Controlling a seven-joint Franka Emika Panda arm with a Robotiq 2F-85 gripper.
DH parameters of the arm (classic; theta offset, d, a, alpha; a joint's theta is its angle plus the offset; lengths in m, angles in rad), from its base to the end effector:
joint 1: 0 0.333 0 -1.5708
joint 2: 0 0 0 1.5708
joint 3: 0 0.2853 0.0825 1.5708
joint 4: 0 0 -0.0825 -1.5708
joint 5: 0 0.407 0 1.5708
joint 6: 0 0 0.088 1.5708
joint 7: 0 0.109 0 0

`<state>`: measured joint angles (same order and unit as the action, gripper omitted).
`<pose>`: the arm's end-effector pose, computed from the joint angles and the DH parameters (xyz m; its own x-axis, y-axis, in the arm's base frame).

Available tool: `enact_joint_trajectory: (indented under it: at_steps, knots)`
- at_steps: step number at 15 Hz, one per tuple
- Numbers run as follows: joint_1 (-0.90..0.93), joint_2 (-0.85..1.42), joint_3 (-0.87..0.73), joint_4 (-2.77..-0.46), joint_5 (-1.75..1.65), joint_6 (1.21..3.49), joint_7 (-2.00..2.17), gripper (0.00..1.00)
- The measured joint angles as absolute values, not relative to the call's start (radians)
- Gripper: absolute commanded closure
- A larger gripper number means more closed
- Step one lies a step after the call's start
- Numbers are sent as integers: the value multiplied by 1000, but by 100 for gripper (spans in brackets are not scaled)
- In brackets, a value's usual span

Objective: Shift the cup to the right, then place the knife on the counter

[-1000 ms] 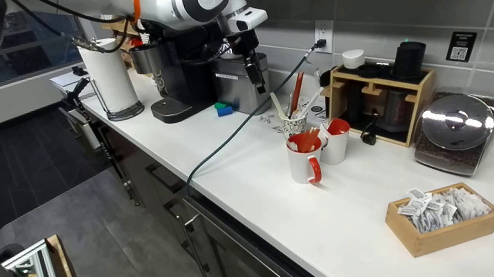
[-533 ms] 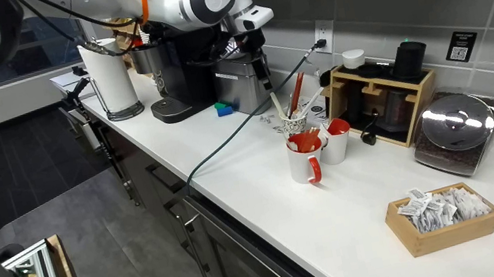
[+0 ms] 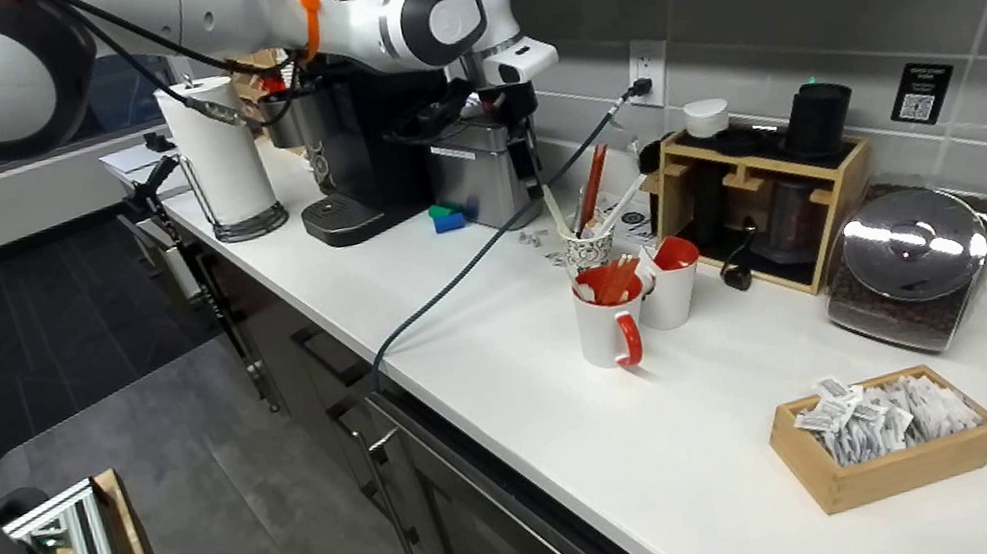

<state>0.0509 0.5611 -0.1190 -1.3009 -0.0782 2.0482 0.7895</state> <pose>0.7408 -0.0369 0.4047 0.6727 -0.7040 0.2276 -0.7171 -0.6962 -0.0338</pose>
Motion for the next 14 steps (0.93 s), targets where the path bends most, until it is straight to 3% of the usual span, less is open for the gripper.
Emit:
enact_joint_trajectory:
  at_steps: [2, 8, 9, 10, 14]
  knots:
    - [48, 573, -119, -1283, -66, 2022, 789, 47]
    - [32, 593, -120, -1250, -53, 1988, 790, 60]
    - [30, 596, -120, -1245, -53, 1983, 790, 55]
    - [28, 600, -120, -1240, -53, 1977, 789, 58]
    - [27, 611, -120, -1225, -53, 1967, 789, 100]
